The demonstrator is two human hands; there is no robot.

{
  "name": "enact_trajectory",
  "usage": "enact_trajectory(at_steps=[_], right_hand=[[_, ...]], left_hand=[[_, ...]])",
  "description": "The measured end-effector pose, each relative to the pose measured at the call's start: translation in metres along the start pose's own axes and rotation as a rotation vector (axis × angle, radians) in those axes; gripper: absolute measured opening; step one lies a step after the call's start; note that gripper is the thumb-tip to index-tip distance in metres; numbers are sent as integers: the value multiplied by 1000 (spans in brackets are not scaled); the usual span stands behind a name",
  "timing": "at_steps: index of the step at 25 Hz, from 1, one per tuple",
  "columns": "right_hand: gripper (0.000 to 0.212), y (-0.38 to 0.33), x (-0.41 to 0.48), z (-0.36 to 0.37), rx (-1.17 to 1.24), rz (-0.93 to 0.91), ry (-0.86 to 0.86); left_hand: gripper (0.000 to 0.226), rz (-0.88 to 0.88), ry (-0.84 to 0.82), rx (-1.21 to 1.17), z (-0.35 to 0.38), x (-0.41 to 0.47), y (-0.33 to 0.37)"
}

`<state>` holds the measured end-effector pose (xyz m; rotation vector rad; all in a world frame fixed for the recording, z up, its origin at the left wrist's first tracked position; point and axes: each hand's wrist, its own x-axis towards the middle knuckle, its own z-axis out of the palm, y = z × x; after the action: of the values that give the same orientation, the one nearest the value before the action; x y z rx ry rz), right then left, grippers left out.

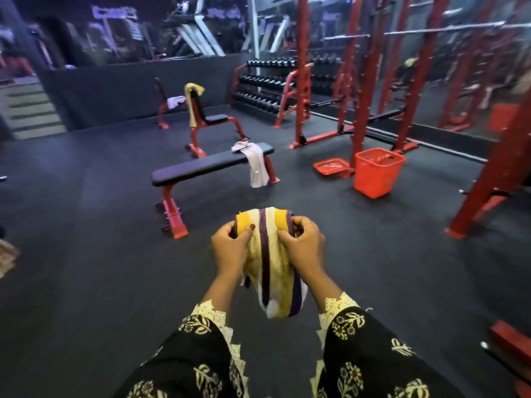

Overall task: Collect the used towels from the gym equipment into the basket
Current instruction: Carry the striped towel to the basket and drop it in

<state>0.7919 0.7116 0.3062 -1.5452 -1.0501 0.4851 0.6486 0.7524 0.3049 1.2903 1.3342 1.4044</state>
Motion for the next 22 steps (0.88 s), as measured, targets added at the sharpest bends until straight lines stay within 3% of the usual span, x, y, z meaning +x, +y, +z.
enact_trajectory(at_steps=[14,22], right_hand=[[24,138,408,-105,-99,181,401],[28,245,649,-168,-123,222,519]], left_hand=[[10,-14,-419,-21,432,270,-14],[8,13,-544,29,687,404,-41]])
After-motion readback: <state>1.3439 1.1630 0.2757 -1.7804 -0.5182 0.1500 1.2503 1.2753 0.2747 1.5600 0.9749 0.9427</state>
